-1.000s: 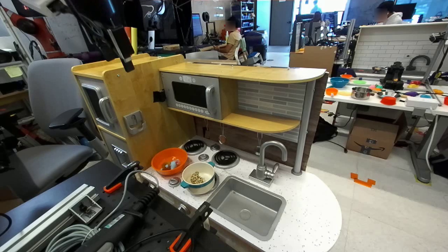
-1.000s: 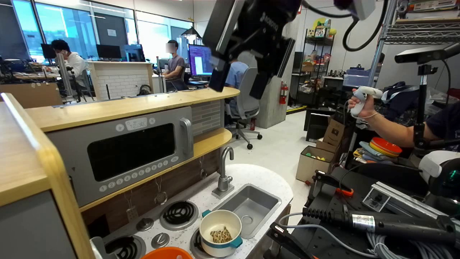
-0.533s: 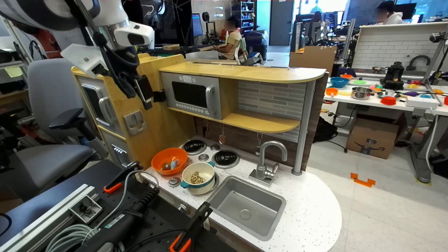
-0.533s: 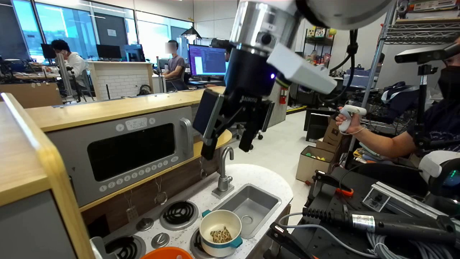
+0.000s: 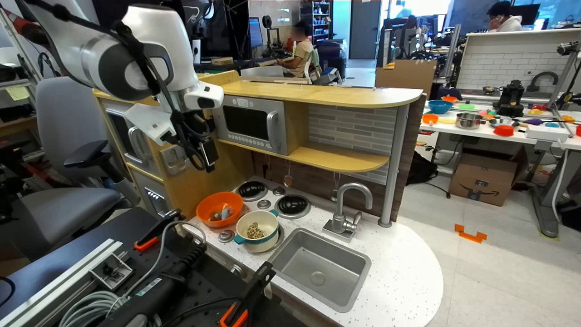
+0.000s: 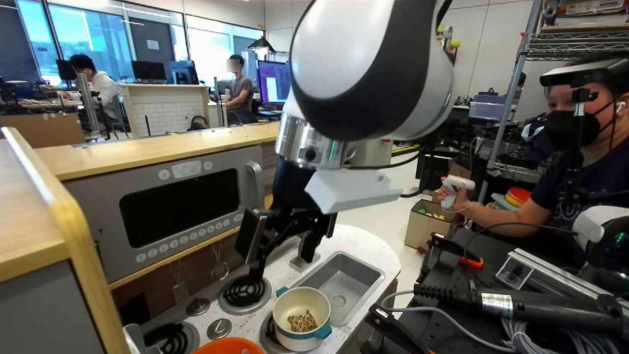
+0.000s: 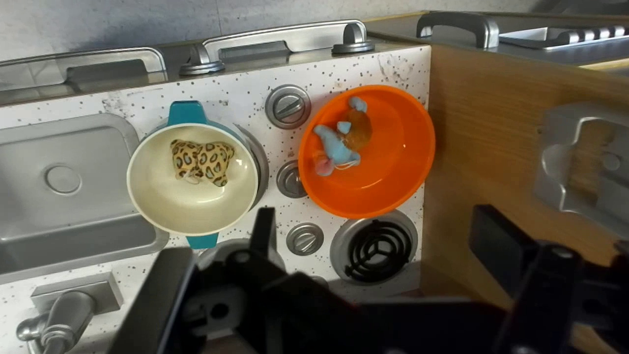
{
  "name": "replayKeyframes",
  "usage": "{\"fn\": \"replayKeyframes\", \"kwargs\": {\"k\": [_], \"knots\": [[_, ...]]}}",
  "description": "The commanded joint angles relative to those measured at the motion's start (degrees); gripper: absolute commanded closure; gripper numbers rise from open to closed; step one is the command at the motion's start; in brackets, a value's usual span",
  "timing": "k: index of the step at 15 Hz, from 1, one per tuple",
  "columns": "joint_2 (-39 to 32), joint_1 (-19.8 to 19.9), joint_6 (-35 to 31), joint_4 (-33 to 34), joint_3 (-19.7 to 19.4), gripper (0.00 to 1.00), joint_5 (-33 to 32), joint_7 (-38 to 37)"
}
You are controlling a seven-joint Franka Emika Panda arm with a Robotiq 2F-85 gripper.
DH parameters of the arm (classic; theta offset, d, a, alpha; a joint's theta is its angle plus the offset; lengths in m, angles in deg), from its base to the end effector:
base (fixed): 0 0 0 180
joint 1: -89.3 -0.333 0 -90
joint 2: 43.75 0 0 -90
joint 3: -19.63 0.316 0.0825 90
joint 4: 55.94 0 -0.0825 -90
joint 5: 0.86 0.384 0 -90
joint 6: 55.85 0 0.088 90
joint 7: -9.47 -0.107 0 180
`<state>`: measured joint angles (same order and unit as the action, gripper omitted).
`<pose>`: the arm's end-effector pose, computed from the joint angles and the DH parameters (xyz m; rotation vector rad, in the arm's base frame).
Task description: Rotate the object in the orange bowl clockwise
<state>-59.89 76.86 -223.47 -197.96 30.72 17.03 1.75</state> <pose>0.4543 0.1806 0.1972 -2.9538 0.0529 -0.1717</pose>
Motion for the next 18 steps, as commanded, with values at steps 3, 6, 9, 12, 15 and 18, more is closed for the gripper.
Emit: {"fn": "replayKeyframes", "kwargs": {"k": [3,6,9,12,15,18], "knots": [[-16.15,-1.06,-5.33,10.39,-0.44,0.00,-3.98,-1.51],[-22.22,-2.59,-6.14,15.02,-1.08,0.00,-5.61,-2.21],[-27.27,-3.51,-6.23,19.49,-1.18,0.00,-6.39,-2.72],[-31.32,-4.35,-5.49,23.77,-1.40,0.00,-6.50,-3.15],[-34.78,-5.19,-5.13,27.47,-1.95,0.00,-6.54,-3.45],[-37.76,-6.04,-4.90,30.60,-2.73,0.00,-6.79,-3.46]]}}
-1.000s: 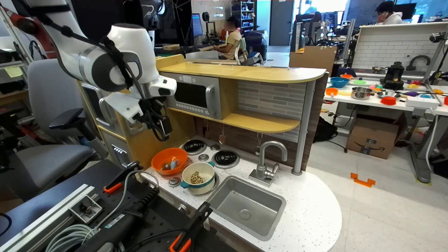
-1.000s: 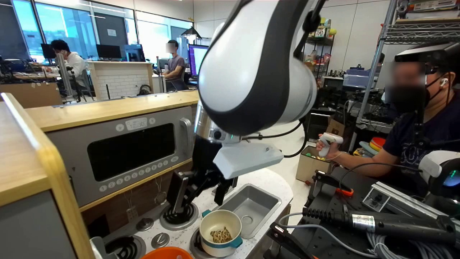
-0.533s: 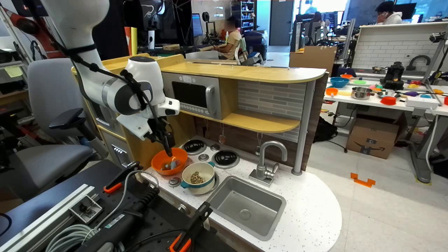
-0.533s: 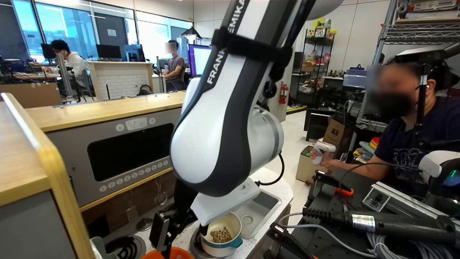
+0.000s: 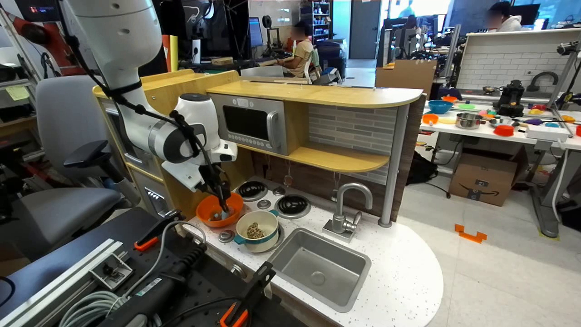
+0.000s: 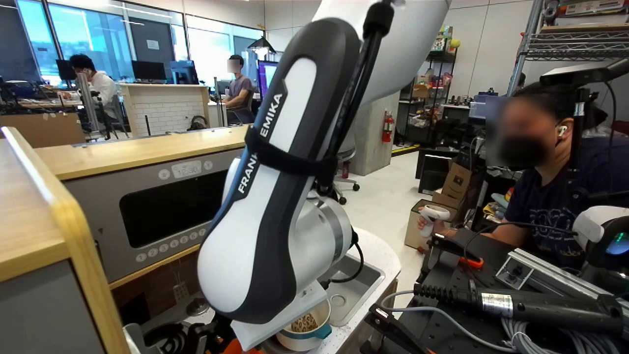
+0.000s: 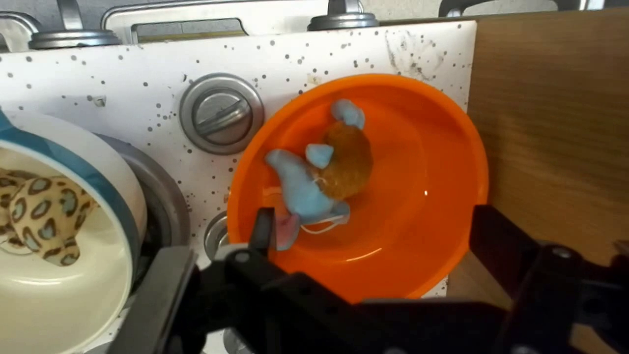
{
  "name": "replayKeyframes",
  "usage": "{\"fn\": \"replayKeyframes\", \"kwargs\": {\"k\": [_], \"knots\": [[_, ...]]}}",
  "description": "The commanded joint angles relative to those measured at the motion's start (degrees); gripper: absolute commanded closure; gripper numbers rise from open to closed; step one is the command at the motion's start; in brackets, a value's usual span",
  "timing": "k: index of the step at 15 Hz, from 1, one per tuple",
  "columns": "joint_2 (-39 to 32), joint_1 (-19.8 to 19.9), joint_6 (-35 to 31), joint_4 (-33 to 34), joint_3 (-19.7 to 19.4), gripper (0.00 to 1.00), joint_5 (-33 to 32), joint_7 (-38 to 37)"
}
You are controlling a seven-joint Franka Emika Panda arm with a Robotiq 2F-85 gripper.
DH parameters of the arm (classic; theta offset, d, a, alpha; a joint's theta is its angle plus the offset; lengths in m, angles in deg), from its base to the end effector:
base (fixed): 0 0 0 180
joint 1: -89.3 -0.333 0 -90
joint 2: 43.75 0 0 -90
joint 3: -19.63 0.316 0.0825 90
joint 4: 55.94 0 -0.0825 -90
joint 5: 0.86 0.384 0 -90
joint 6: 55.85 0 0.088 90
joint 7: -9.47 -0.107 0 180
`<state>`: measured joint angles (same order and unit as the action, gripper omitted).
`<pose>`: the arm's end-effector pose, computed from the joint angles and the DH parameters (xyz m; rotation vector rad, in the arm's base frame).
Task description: Rotate the object in the orange bowl clockwise
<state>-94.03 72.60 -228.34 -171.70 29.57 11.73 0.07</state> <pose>0.5132 0.2459 0.0267 -2.9443 -0.0214 -0.0768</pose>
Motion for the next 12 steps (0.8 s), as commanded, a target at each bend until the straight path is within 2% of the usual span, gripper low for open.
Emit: {"fn": "replayKeyframes", "kwargs": {"k": [1,12], "knots": [[-5.54,-2.45,0.16,6.31,-2.11,0.00,-1.58,-1.90],[-13.50,-7.36,1.06,14.47,-5.13,0.00,-2.25,-3.22]]}}
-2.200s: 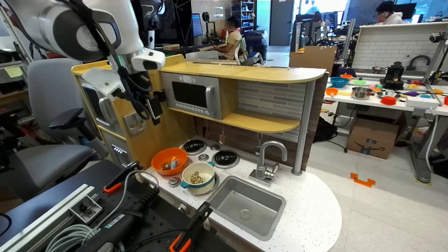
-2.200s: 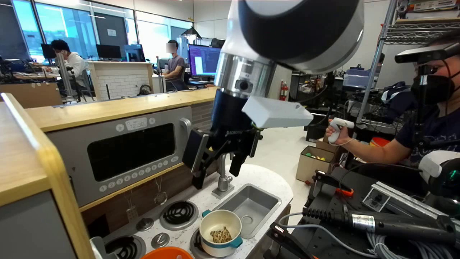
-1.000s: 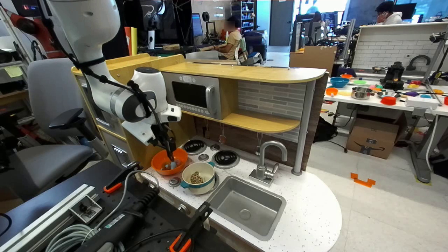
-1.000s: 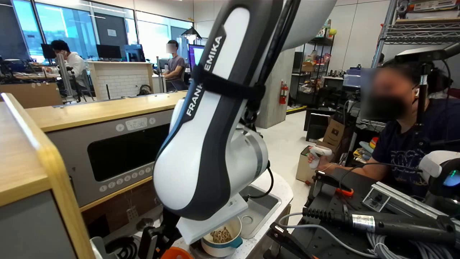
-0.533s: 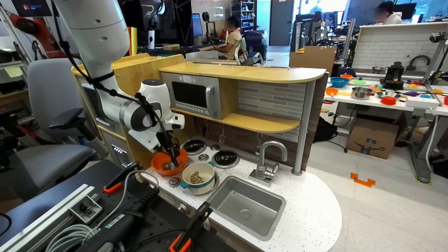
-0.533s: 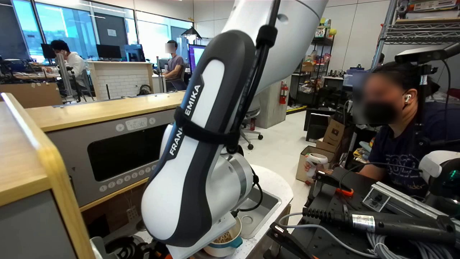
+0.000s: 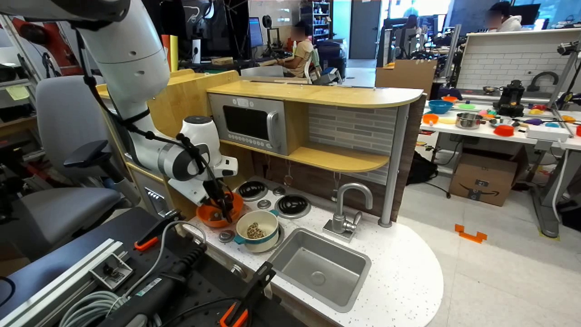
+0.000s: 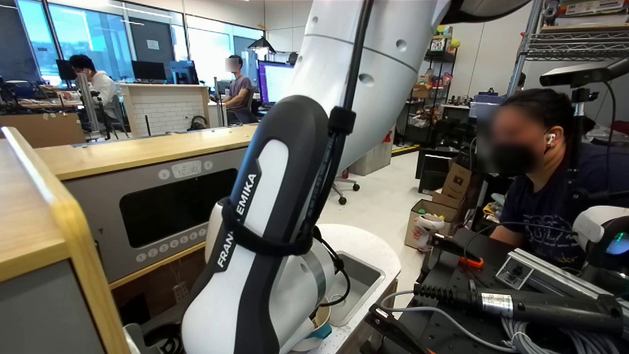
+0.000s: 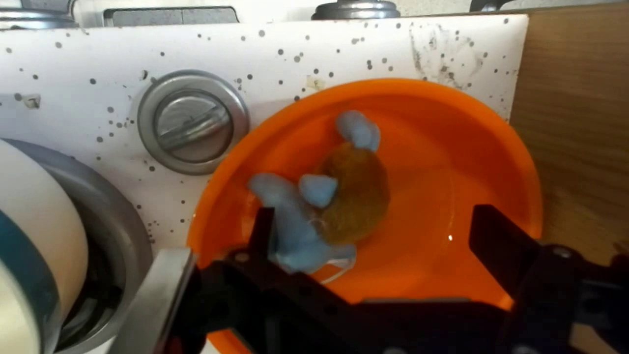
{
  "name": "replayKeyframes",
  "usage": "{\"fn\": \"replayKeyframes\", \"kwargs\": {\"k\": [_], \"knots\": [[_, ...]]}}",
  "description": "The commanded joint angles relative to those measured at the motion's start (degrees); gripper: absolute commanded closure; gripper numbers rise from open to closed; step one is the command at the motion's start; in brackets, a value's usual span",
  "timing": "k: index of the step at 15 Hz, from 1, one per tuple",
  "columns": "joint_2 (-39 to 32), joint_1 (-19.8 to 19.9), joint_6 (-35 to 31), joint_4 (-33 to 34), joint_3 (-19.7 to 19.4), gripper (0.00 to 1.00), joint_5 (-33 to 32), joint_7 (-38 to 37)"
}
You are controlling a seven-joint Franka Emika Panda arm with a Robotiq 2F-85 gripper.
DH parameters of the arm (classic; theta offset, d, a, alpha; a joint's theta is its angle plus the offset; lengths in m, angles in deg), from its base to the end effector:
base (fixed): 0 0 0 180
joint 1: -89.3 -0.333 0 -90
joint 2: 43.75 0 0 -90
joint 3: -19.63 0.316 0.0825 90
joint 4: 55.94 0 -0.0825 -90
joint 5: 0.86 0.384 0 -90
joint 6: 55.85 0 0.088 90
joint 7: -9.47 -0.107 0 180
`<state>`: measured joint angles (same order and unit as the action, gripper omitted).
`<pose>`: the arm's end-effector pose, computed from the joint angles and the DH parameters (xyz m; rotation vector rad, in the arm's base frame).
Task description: Rotate the object in the orange bowl clockwise
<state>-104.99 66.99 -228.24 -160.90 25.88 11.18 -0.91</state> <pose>0.5218 0.2692 -0.0361 -2.9812 -0.0725 -0.0808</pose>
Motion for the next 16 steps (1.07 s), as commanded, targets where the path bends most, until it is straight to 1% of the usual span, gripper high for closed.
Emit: {"fn": "replayKeyframes", "kwargs": {"k": [1,2,3,6,8,11,12,13,14,16], "knots": [[-3.00,-1.94,1.13,4.26,-1.68,0.25,-1.87,-2.48],[-3.39,-2.13,1.20,4.79,-1.82,0.26,-2.06,-2.58],[-3.69,-2.37,1.18,5.25,-2.07,0.33,-2.14,-2.81],[-4.15,-2.38,1.29,6.13,-2.36,0.58,-2.37,-3.07],[-4.23,-2.18,1.36,6.47,-2.47,0.72,-2.49,-3.30],[-3.74,-1.55,1.27,6.43,-2.22,0.95,-2.32,-3.31],[-3.50,-1.45,1.15,6.37,-2.19,0.98,-2.41,-3.20],[-3.21,-1.38,1.11,6.21,-2.17,0.99,-2.74,-2.73],[-2.64,-1.42,1.21,5.82,-2.31,0.97,-3.31,-2.04],[-1.78,-1.70,1.24,5.36,-2.73,0.99,-5.51,0.01]]}}
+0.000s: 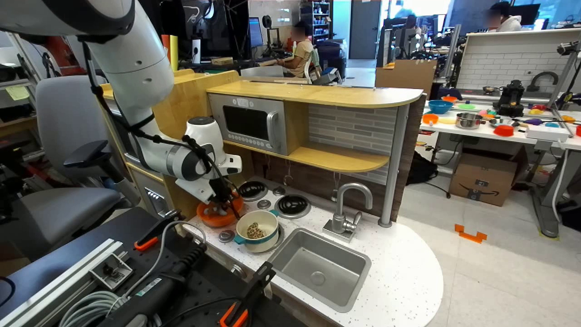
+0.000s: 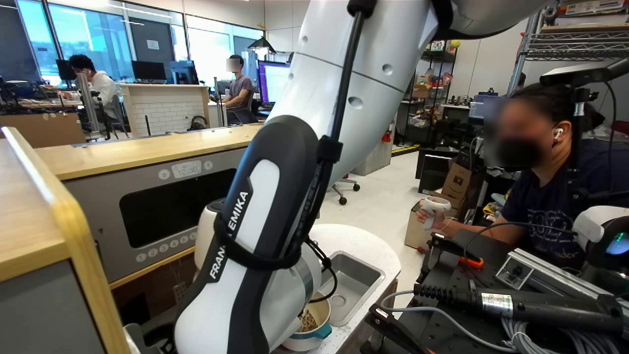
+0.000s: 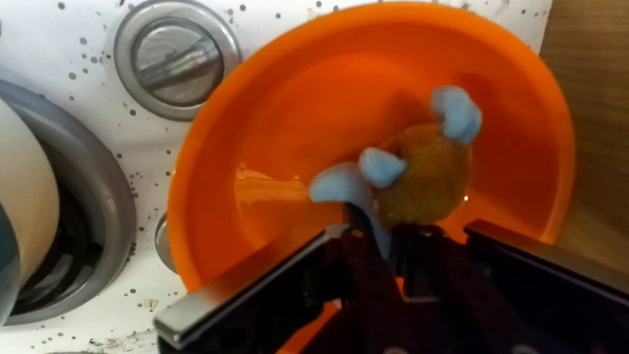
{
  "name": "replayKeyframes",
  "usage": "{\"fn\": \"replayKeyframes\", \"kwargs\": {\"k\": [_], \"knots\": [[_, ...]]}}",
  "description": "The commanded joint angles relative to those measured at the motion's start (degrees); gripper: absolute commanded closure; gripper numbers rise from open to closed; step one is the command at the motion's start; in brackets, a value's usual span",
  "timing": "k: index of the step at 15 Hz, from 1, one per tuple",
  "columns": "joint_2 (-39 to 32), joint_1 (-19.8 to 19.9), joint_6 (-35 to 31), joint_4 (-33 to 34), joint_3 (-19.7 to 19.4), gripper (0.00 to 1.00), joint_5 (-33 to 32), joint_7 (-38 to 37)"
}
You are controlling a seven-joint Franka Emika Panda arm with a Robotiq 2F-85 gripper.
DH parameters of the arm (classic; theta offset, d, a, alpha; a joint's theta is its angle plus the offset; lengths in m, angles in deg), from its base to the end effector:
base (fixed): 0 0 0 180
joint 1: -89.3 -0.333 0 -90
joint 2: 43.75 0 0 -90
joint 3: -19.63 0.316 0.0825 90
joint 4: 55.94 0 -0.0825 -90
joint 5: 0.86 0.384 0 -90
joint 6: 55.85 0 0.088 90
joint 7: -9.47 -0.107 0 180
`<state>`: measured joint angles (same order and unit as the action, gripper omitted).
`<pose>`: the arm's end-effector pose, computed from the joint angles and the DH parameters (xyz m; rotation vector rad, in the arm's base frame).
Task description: Rotate the object in the orange bowl clockwise
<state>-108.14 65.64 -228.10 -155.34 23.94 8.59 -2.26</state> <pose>0.5440 0.2748 -0.0429 -2.9936 -0.1106 -0.1543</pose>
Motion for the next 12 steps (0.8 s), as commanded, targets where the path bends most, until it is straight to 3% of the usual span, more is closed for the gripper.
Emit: {"fn": "replayKeyframes", "kwargs": {"k": [1,12], "knots": [[1.78,-0.41,1.40,-0.44,-1.00,0.97,-5.01,3.30],[4.62,1.96,2.03,-4.49,0.56,0.97,-22.10,21.93]]}}
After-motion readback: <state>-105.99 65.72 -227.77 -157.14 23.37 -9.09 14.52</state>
